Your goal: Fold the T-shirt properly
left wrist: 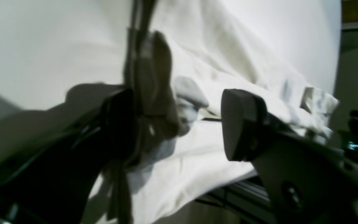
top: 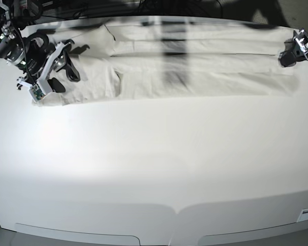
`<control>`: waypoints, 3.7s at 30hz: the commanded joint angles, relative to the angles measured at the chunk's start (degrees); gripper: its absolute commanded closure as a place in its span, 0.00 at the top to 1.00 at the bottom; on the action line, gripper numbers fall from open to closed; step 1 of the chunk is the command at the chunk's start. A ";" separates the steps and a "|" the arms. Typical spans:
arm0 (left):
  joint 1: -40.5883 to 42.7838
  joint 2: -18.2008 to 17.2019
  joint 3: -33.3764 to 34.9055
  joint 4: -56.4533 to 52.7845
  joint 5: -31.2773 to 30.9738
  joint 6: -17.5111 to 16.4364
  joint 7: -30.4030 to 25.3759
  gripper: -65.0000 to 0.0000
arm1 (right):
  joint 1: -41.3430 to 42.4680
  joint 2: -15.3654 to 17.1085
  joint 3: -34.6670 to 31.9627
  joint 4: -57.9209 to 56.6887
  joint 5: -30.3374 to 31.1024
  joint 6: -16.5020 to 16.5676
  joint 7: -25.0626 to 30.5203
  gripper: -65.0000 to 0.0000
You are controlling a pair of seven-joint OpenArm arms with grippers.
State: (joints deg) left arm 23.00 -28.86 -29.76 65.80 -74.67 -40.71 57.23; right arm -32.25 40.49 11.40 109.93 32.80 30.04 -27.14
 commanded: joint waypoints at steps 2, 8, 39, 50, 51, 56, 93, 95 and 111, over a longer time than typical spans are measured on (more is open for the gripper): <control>0.48 0.04 -0.09 0.20 1.53 0.71 2.05 0.63 | 0.57 0.94 0.46 0.90 0.66 0.00 1.46 0.47; 0.48 0.26 -0.11 0.20 1.57 0.71 -0.50 0.31 | 2.10 0.94 0.46 0.90 0.68 0.00 1.46 0.47; -6.03 -13.90 -0.22 -1.18 29.31 0.71 -24.50 0.00 | 7.82 -31.12 -25.00 0.90 -20.22 -3.45 2.29 0.47; -5.84 -15.08 -0.22 0.57 7.67 0.71 -12.85 0.00 | 10.27 -37.00 -25.62 0.90 -29.70 -3.45 0.55 0.47; -5.84 -14.51 -0.22 1.70 5.07 0.71 -10.62 0.00 | 10.86 -37.00 -25.62 0.90 -29.68 -3.45 -0.24 0.47; -4.04 -8.55 -0.20 9.88 -3.37 0.71 -5.09 0.00 | 13.75 -36.98 -25.62 0.90 -29.70 -3.45 -1.92 0.47; -0.20 15.82 25.33 30.97 16.63 1.53 -18.25 0.34 | 18.29 -34.62 -23.76 0.90 -29.18 -3.48 -4.39 0.47; -0.31 15.80 25.38 31.01 12.76 0.71 -17.46 0.50 | 18.29 -34.60 -23.71 0.90 -29.20 -3.48 -4.35 0.47; -1.38 9.14 25.20 34.93 18.45 0.71 -13.64 0.51 | 19.23 -31.78 -17.22 0.92 -29.18 -3.50 -5.86 0.47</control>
State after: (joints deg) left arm 21.87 -19.11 -4.38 99.66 -54.65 -39.22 44.80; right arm -13.39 8.40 -5.96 109.89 3.16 26.61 -34.00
